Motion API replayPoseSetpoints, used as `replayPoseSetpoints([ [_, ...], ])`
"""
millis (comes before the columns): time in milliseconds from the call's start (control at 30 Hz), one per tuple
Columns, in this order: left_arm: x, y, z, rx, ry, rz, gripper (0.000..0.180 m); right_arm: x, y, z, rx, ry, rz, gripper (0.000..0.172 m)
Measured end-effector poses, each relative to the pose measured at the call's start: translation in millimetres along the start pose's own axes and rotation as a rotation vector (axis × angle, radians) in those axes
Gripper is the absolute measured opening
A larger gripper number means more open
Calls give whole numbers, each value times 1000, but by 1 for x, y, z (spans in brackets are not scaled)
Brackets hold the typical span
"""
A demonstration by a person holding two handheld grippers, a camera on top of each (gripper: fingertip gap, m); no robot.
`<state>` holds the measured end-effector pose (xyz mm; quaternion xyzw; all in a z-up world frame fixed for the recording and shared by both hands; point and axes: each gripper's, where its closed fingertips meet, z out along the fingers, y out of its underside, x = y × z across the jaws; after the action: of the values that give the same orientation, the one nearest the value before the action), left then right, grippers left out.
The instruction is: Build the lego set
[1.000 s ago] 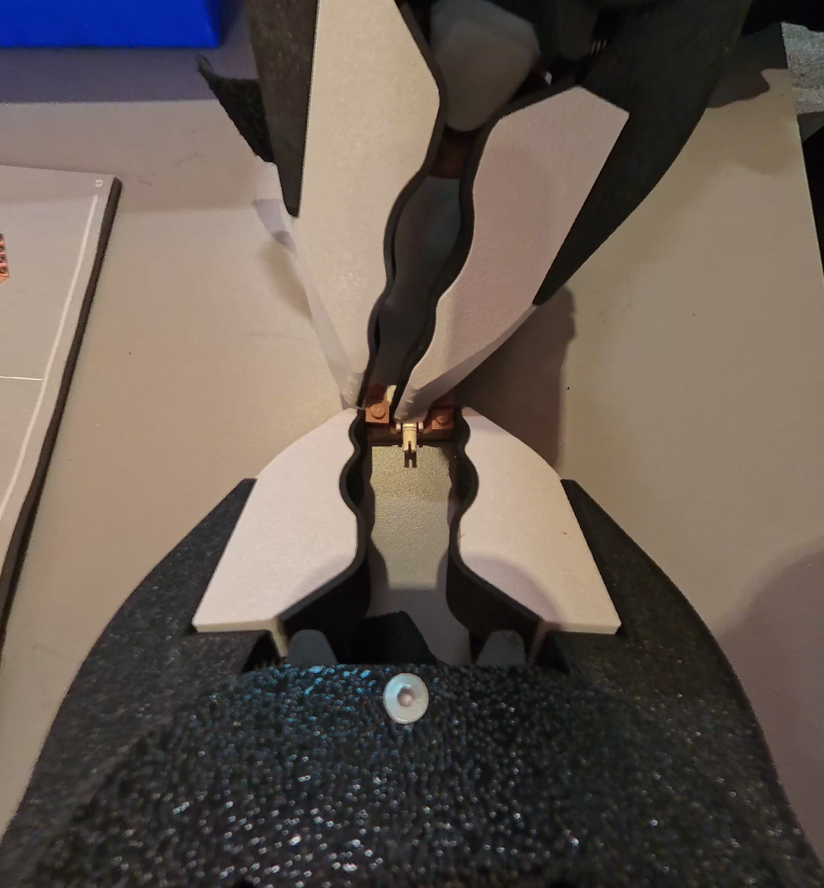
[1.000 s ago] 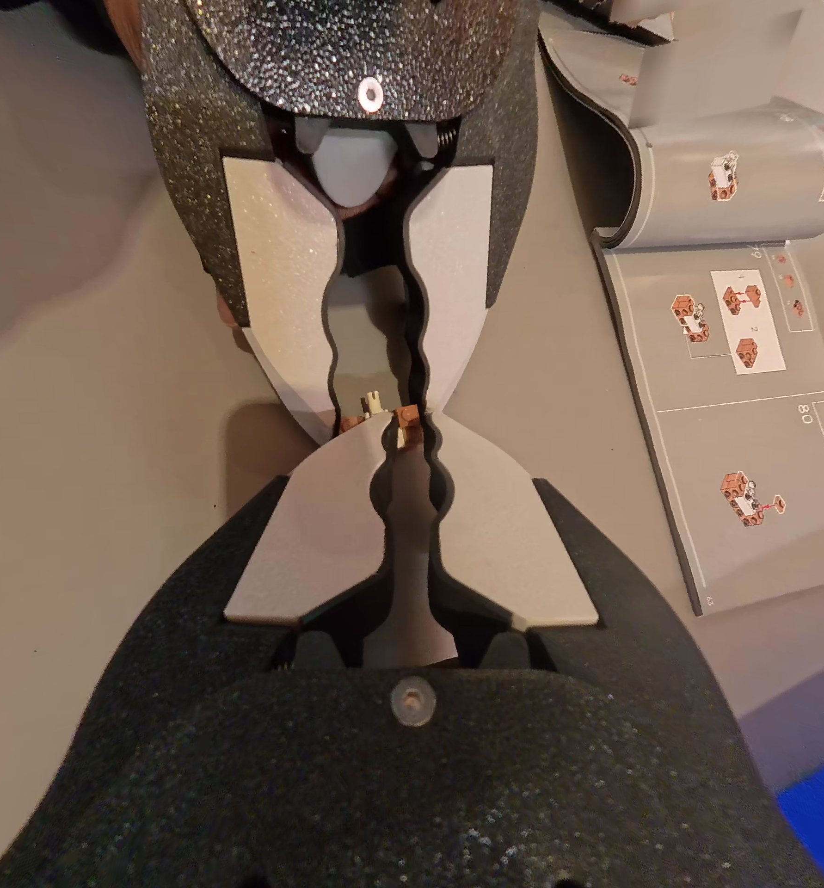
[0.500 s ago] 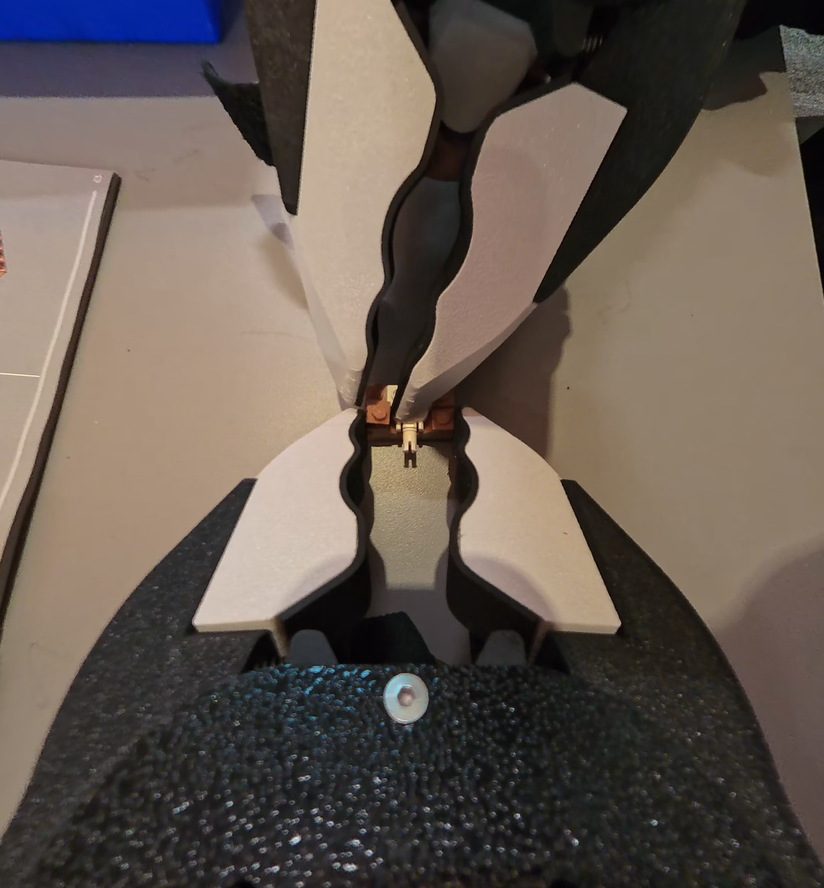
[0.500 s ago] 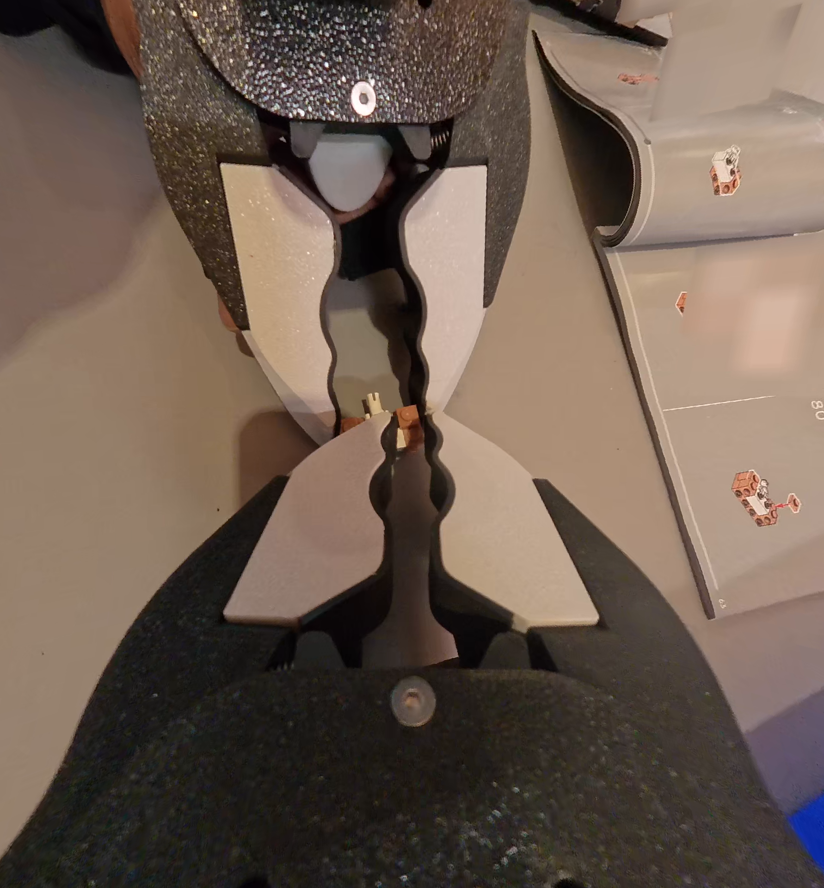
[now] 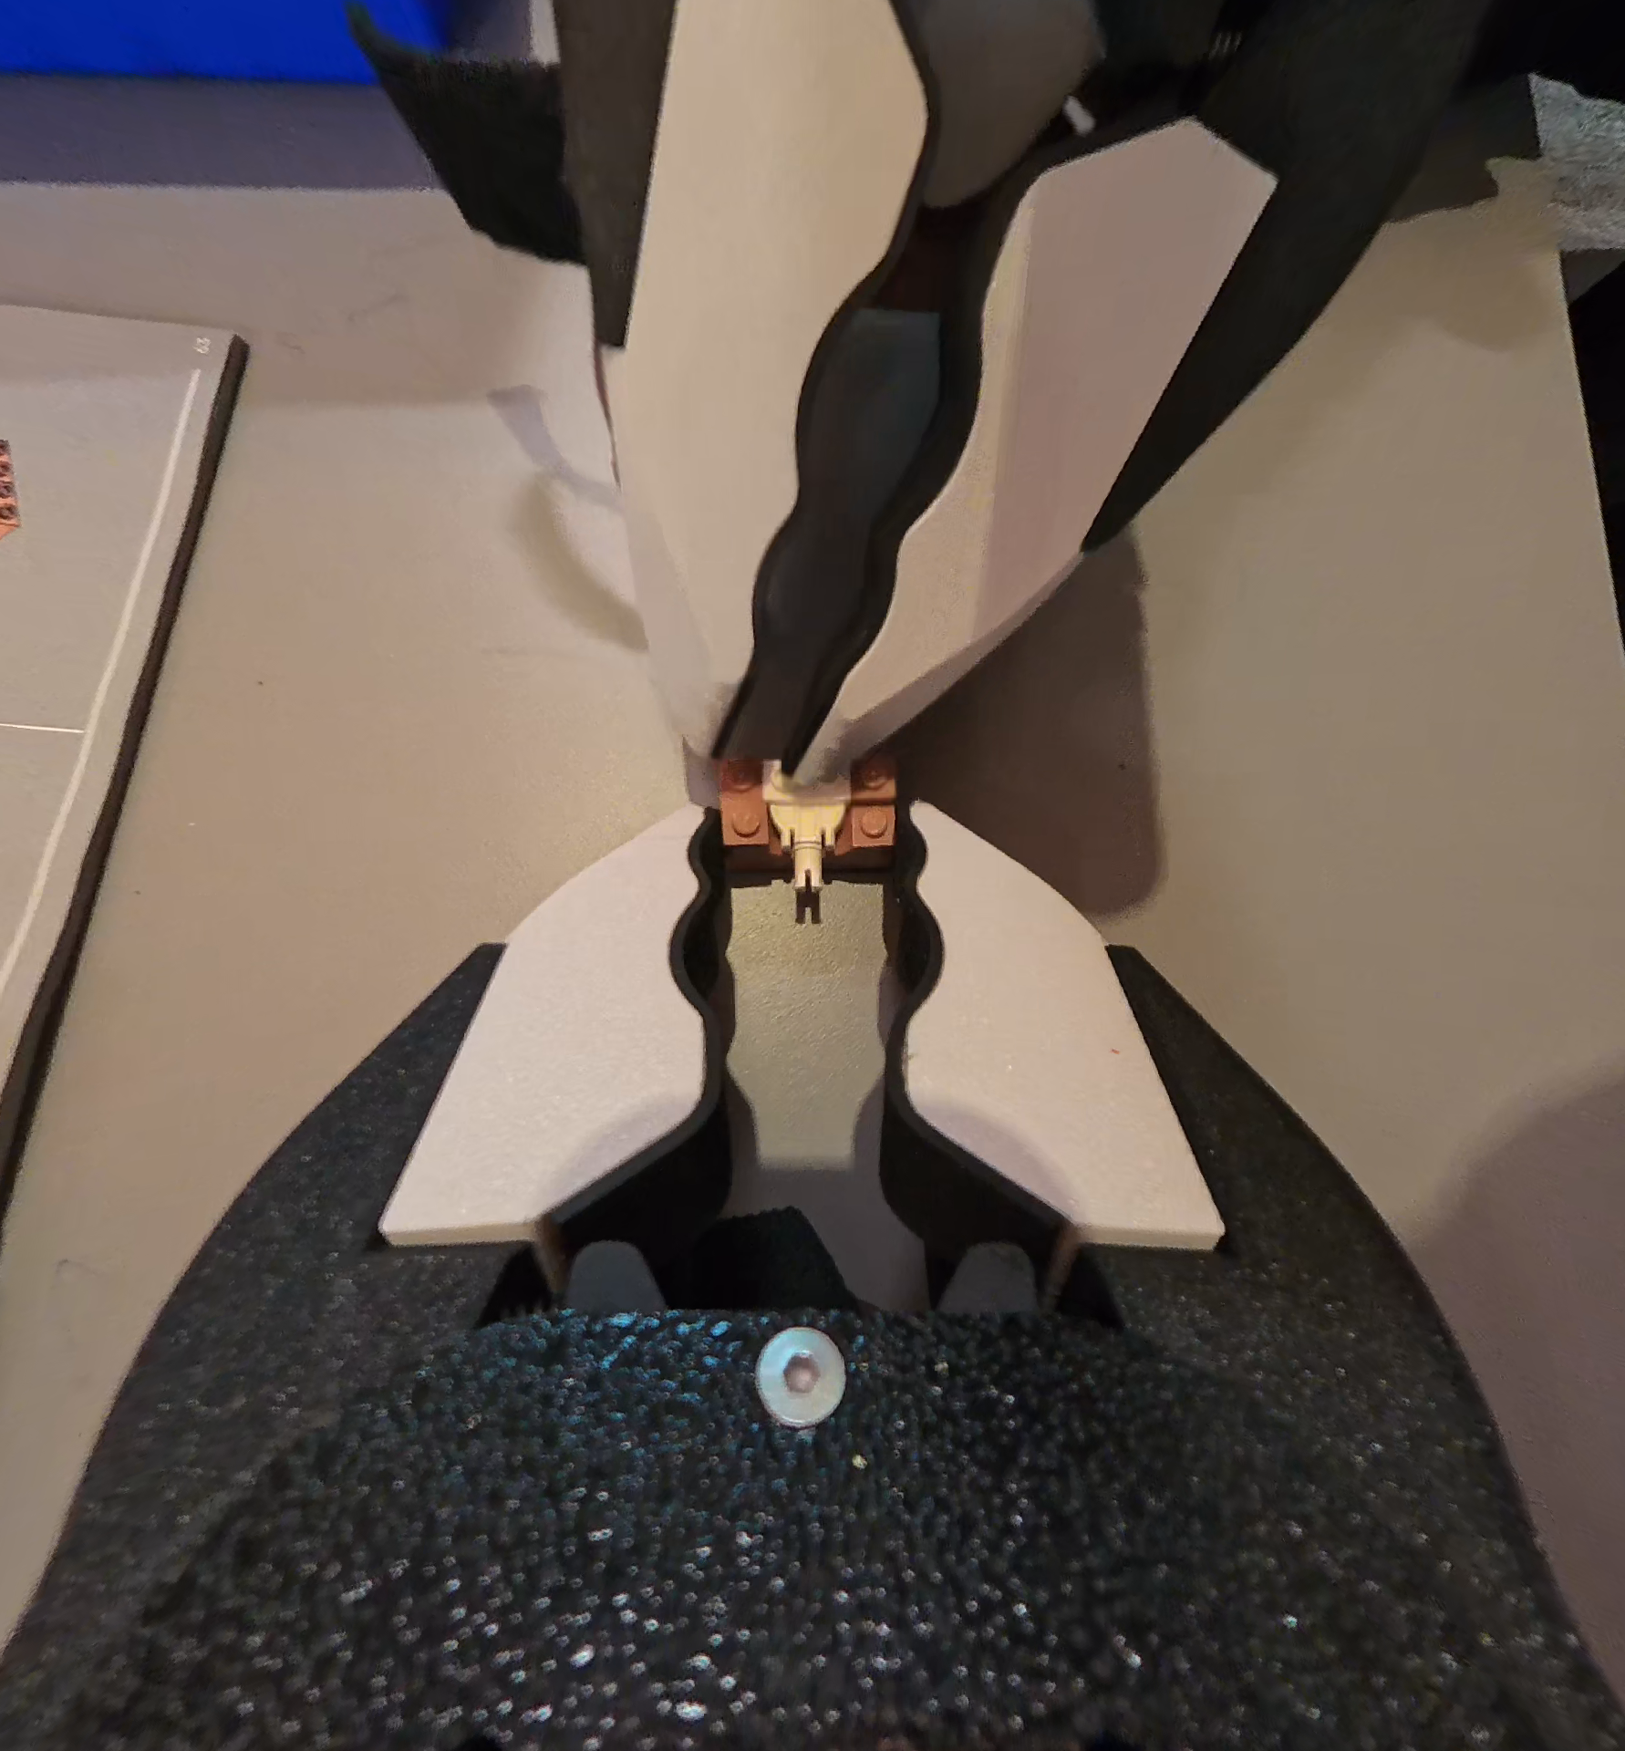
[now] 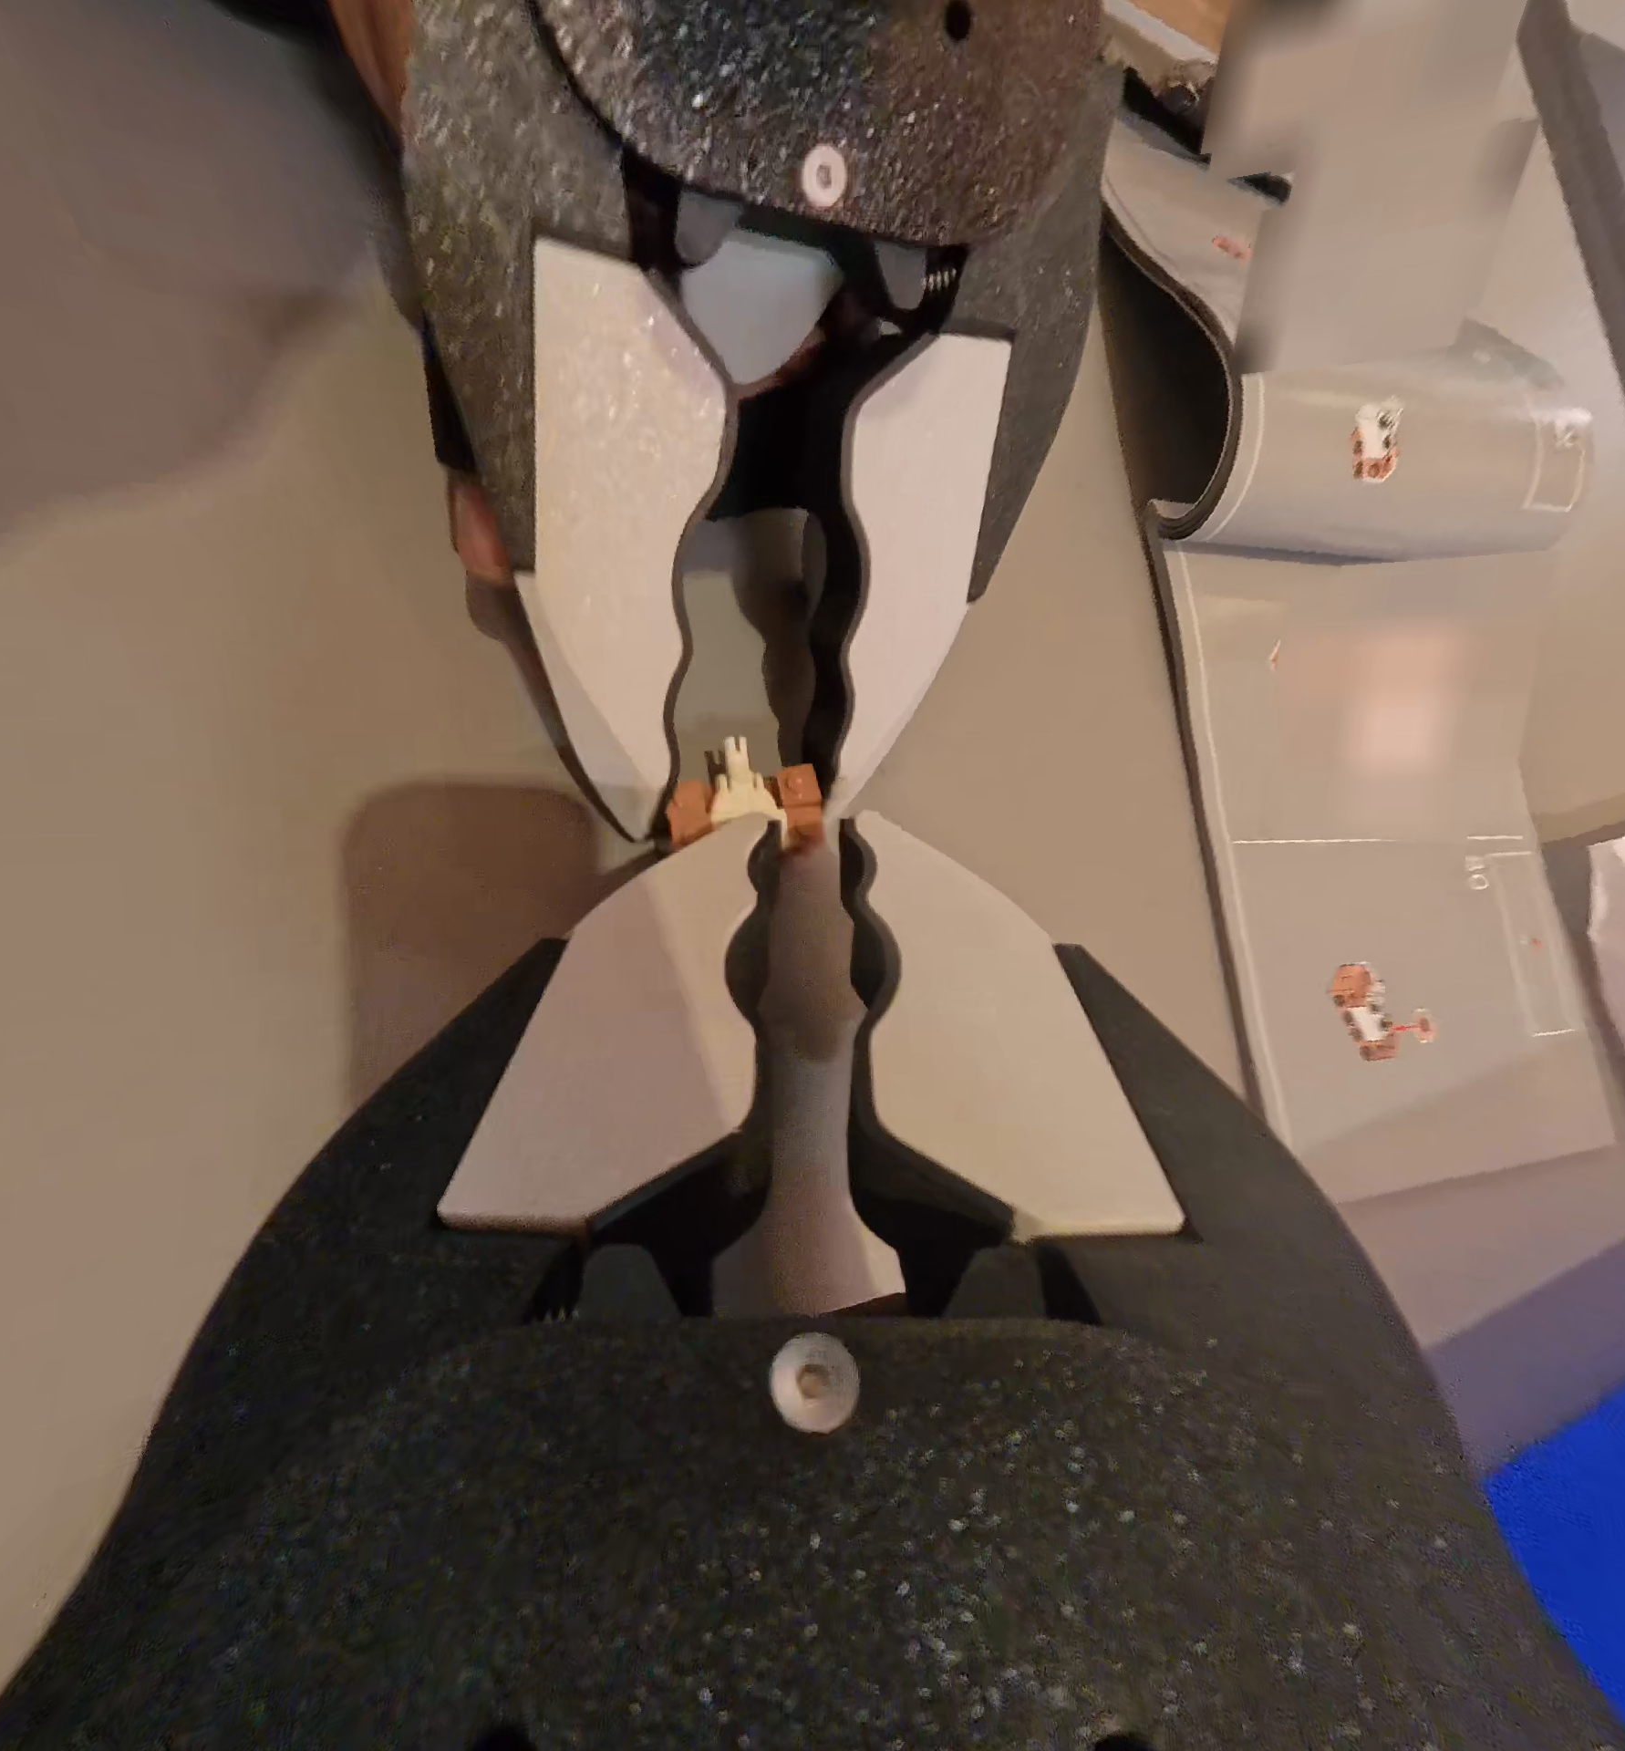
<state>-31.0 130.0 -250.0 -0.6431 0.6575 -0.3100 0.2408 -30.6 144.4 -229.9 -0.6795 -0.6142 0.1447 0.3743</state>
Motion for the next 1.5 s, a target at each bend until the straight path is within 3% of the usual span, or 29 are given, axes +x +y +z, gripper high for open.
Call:
replayPoseSetpoints([
  [300,2,-3,-7,38,60,-56,33,-4,3,-11,126,25,-273,31],
  [467,2,-6,-15,58,97,-90,34,-10,-11,-16,247,108,-466,33],
  [633,5,-9,-21,65,128,-117,34,-15,-13,-8,251,160,-600,39],
  [1100,13,-11,-28,49,174,-144,34,-17,-26,-1,289,256,-713,52],
  [1267,16,-13,-28,50,185,-143,34,-18,-26,1,284,269,-735,44],
  [1333,16,-13,-28,46,177,-139,34,-17,-26,1,276,286,-745,30],
  [1500,17,-15,-29,55,178,-140,33,-16,-27,-1,280,308,-771,26],
])
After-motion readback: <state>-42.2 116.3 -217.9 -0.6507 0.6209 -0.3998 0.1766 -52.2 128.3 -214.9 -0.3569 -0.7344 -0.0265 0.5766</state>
